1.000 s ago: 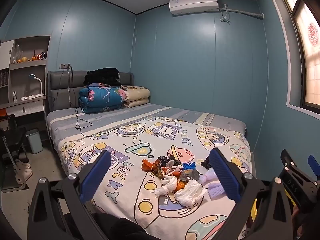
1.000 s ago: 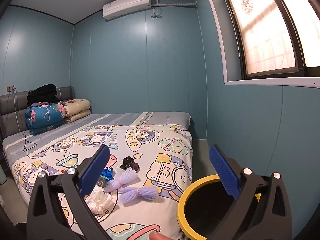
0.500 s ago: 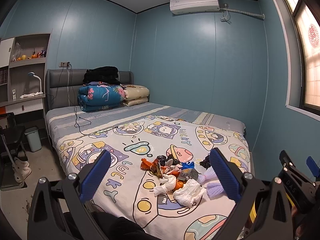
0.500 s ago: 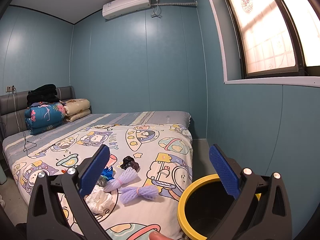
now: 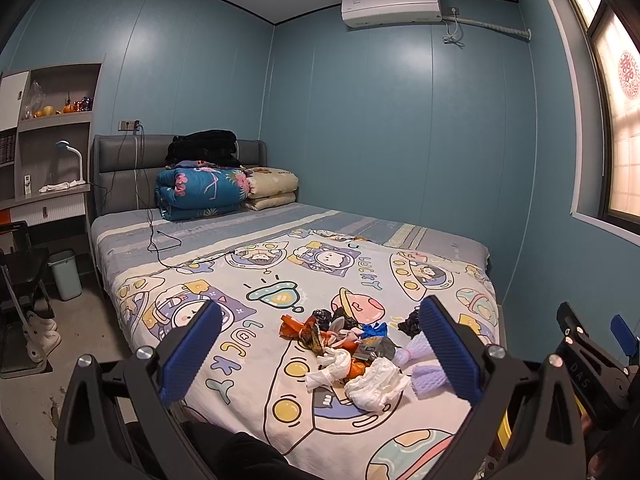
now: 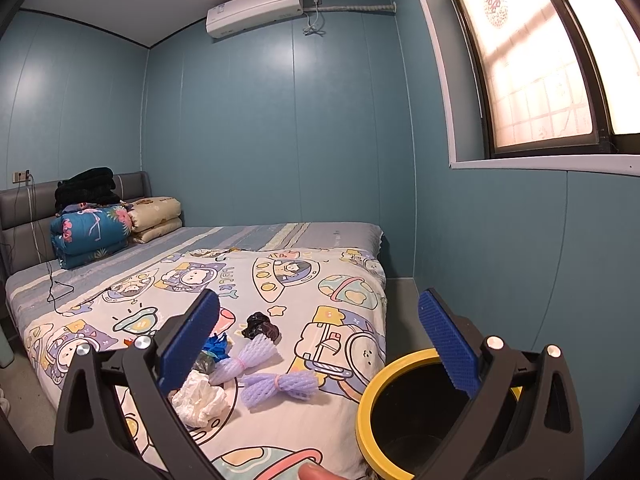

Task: Collect trash

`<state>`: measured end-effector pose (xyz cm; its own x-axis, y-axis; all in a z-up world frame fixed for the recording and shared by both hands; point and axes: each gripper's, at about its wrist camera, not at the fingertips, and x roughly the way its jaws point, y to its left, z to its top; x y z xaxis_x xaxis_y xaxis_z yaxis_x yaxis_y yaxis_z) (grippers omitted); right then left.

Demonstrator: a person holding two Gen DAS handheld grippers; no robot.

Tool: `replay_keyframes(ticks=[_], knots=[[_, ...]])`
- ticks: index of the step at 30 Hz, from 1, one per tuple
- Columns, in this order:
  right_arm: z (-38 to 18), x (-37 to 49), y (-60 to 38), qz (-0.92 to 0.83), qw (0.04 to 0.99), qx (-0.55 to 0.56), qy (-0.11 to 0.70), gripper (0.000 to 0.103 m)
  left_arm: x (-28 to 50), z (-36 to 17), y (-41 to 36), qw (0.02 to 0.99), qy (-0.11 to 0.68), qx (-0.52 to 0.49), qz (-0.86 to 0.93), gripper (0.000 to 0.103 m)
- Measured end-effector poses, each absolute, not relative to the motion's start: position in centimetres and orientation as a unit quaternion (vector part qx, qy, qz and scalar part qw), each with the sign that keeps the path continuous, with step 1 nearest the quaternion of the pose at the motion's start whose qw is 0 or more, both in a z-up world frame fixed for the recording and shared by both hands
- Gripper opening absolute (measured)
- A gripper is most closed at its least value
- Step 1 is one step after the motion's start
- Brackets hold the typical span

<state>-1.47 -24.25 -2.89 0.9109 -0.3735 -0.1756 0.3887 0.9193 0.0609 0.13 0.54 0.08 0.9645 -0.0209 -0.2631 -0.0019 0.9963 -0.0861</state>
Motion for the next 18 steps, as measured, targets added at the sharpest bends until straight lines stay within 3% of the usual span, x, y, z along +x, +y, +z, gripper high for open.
replay_keyframes(ticks=[18], knots=[[-2.74,-1.50,-24.25,-0.194,0.977,0.047,0.081,0.095,0.12,0.11,0.60,0.989,0.138,-0.044,-0.011,0.095]])
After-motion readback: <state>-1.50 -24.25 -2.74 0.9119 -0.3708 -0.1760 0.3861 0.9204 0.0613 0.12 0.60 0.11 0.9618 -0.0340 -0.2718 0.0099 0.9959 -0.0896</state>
